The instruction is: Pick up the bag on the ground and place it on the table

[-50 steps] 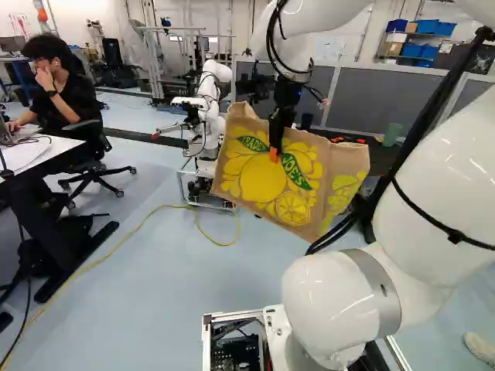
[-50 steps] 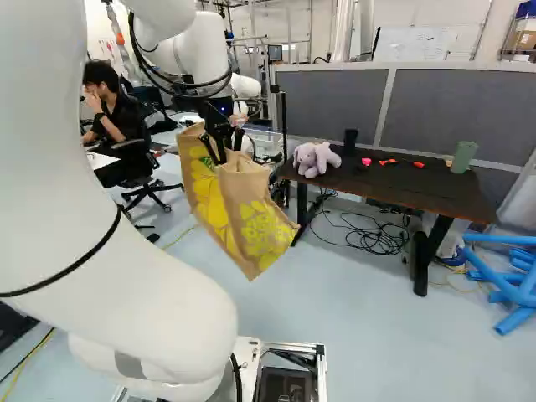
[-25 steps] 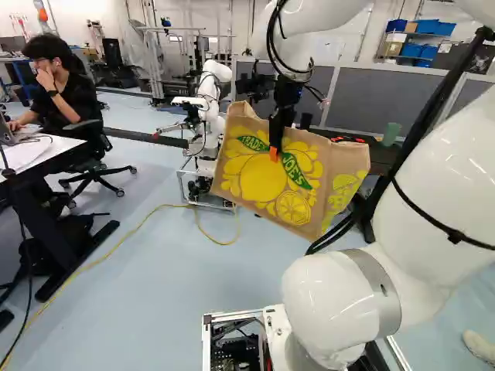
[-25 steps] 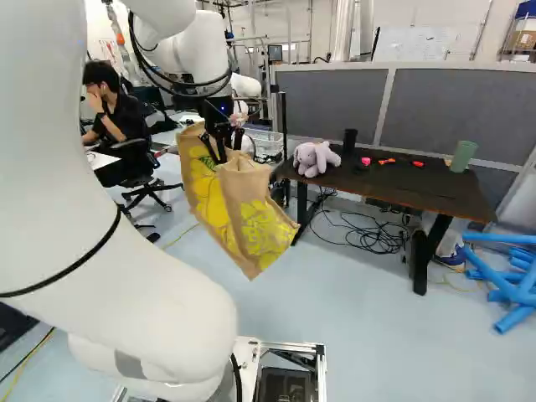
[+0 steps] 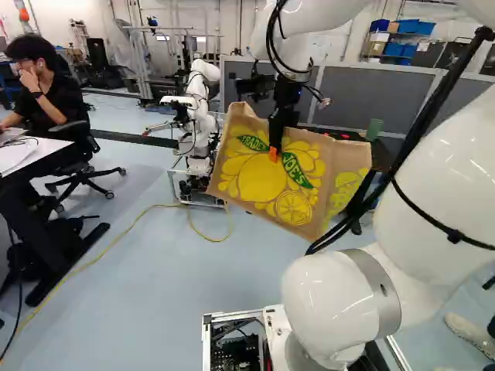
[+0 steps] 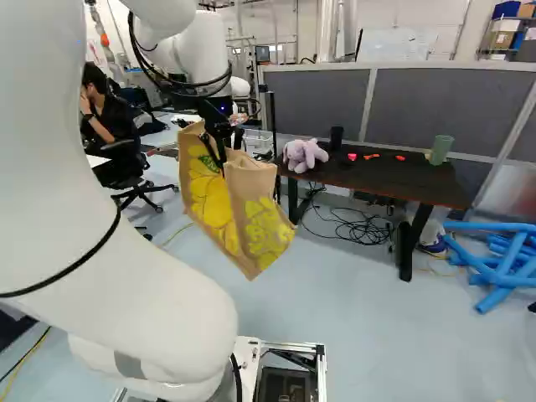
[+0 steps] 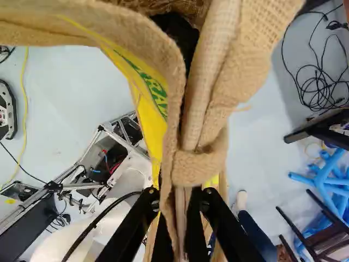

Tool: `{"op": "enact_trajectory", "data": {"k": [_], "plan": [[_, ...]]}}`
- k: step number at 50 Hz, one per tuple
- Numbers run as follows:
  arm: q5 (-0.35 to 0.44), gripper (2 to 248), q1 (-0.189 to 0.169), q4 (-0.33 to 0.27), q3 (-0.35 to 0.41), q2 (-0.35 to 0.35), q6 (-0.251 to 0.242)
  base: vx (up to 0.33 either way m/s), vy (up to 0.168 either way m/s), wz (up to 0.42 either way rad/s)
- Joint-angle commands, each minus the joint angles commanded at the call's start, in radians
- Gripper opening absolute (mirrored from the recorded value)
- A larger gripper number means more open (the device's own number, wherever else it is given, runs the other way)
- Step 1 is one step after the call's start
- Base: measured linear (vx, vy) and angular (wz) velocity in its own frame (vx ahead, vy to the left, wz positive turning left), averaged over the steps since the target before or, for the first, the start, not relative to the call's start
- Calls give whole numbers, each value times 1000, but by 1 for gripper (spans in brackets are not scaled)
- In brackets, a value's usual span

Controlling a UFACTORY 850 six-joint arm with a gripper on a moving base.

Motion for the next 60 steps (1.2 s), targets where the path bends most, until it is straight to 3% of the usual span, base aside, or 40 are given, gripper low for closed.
{"op": "enact_trajectory", "data": {"k": [39, 60], "plan": [[0, 22, 0, 0, 0, 0, 0, 13, -207, -281], [0, 22, 0, 0, 0, 0, 0, 161, -191, -19]]}}
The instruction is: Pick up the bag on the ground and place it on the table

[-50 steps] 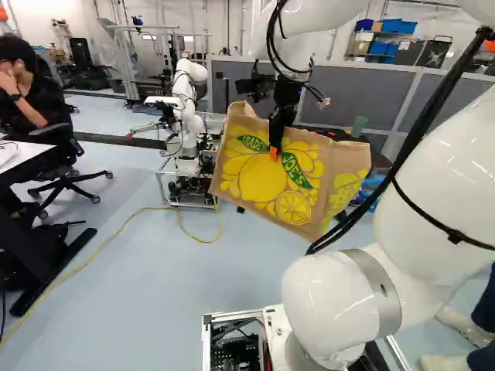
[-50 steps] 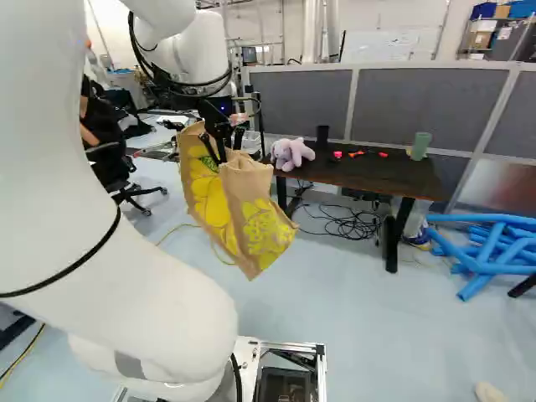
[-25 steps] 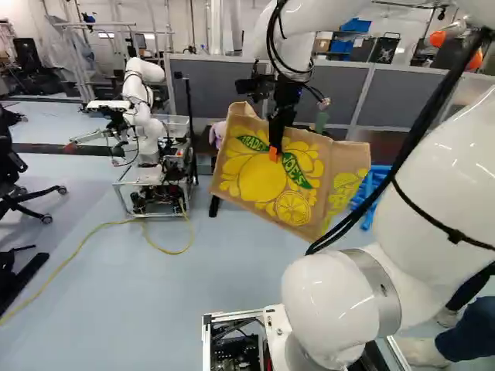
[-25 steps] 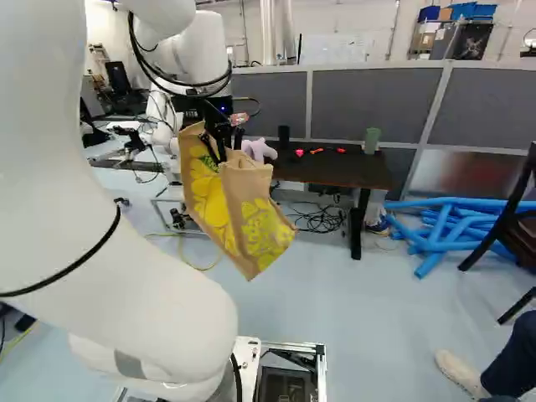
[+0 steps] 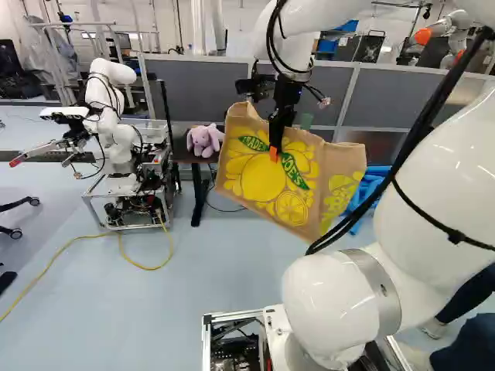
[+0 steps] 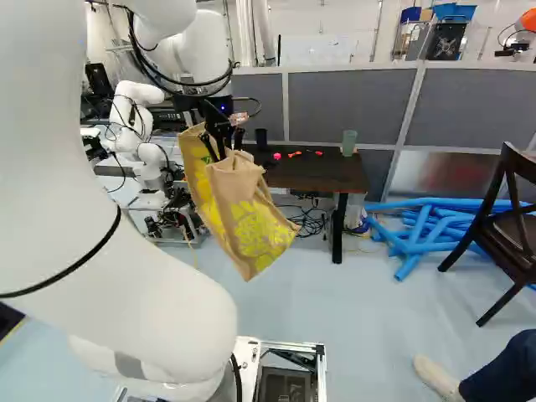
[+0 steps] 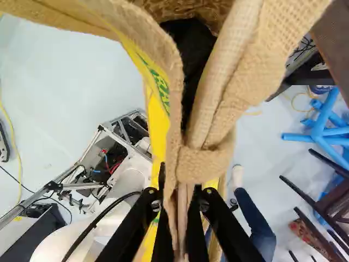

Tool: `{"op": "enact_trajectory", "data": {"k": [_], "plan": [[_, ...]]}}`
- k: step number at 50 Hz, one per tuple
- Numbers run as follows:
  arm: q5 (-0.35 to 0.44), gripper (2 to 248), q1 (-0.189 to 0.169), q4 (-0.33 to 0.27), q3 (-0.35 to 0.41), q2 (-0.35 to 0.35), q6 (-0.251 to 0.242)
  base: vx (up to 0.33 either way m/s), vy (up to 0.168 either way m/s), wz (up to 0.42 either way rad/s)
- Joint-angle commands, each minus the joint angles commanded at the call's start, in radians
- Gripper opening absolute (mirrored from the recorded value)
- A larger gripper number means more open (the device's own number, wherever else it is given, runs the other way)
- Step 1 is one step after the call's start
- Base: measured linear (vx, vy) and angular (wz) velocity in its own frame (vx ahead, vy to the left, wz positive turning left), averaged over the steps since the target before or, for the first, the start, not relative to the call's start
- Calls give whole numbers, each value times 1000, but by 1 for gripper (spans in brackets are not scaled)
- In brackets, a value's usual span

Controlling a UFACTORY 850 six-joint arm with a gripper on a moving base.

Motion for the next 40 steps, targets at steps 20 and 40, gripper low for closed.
{"op": "enact_trajectory", "data": {"k": [20, 40], "plan": [[0, 22, 0, 0, 0, 0, 0, 163, -144, 6], [0, 22, 0, 0, 0, 0, 0, 159, -105, 2]]}}
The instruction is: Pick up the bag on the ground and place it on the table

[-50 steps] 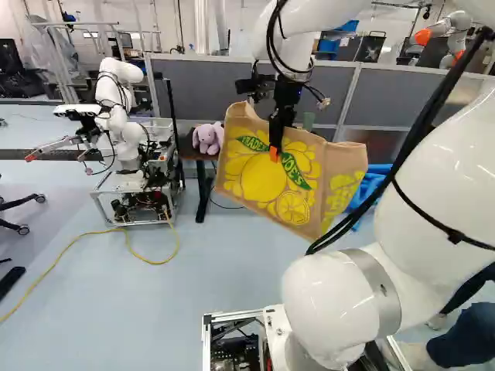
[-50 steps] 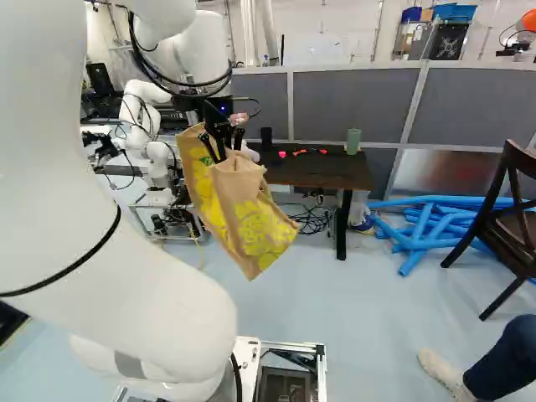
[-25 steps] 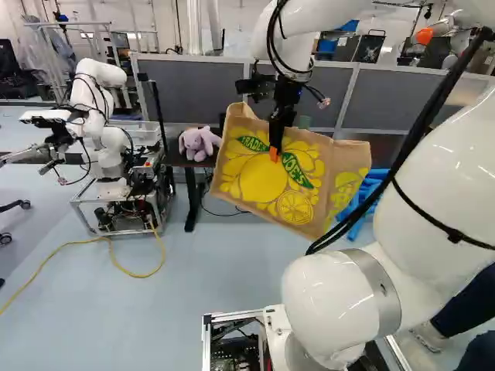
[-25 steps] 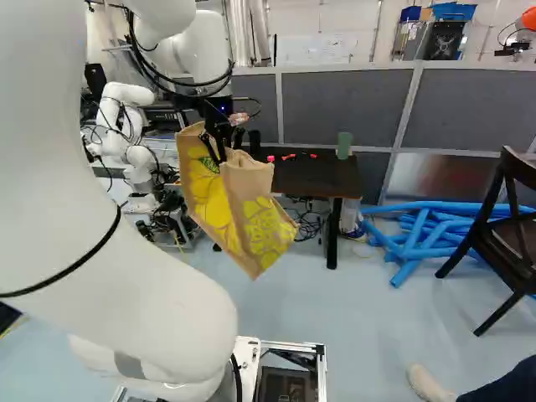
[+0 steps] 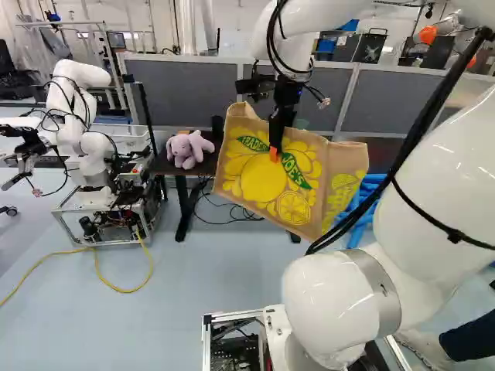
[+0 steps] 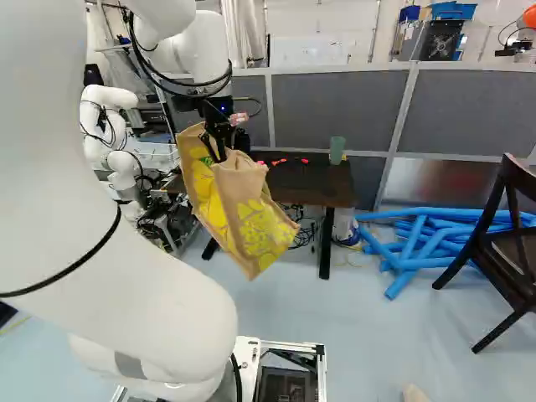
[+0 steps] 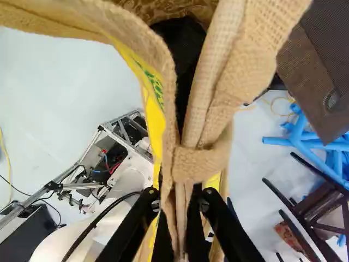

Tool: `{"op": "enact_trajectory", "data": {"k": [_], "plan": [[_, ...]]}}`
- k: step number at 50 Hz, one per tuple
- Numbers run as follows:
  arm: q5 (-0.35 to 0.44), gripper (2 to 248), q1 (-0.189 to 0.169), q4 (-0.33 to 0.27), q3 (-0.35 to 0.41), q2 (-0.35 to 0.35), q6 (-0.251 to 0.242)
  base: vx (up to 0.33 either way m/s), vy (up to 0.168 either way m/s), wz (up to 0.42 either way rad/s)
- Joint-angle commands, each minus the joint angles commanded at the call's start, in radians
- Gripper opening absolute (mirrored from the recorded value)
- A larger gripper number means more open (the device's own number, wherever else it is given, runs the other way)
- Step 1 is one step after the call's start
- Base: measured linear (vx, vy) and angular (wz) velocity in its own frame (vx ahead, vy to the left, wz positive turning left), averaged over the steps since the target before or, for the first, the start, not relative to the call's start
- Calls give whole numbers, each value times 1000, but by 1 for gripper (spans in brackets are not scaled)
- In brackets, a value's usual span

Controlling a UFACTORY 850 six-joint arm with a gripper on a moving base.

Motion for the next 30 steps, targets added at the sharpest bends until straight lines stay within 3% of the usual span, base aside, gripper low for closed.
{"op": "enact_trajectory", "data": {"k": [30], "plan": [[0, 22, 0, 0, 0, 0, 0, 146, -61, -5]]}}
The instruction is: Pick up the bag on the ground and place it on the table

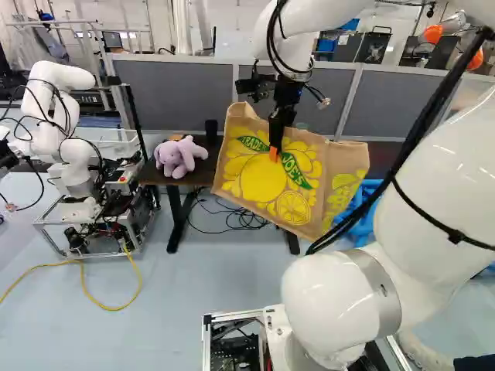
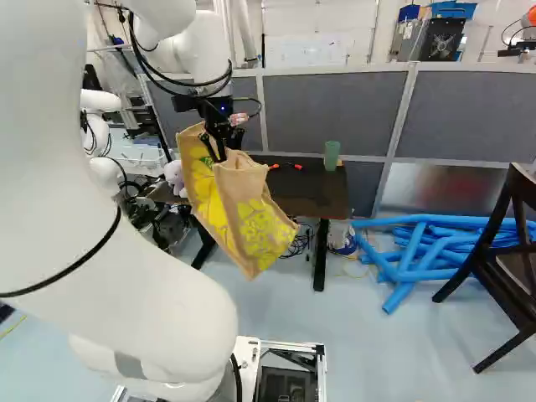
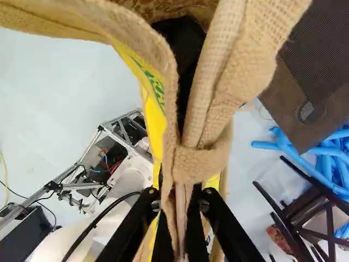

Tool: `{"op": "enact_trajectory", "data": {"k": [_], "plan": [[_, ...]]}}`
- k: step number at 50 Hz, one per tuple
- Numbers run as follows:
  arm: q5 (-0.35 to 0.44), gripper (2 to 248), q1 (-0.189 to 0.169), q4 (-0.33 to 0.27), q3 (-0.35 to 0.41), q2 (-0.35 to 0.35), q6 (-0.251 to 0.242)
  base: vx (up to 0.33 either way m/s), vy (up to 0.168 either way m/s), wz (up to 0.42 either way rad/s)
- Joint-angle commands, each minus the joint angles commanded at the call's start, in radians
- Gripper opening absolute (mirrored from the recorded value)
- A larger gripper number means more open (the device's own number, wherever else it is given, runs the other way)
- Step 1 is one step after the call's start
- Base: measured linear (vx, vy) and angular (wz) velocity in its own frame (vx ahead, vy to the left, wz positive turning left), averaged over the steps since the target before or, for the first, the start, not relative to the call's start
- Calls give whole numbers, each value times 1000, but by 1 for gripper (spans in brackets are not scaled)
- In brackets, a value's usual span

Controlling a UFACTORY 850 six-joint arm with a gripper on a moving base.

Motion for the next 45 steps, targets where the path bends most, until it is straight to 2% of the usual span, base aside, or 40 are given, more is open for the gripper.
{"op": "enact_trajectory", "data": {"k": [35, 45], "plan": [[0, 22, 0, 0, 0, 0, 0, 109, -21, -3], [0, 22, -24, 0, -22, -24, 0, 6, 1, 1]]}}
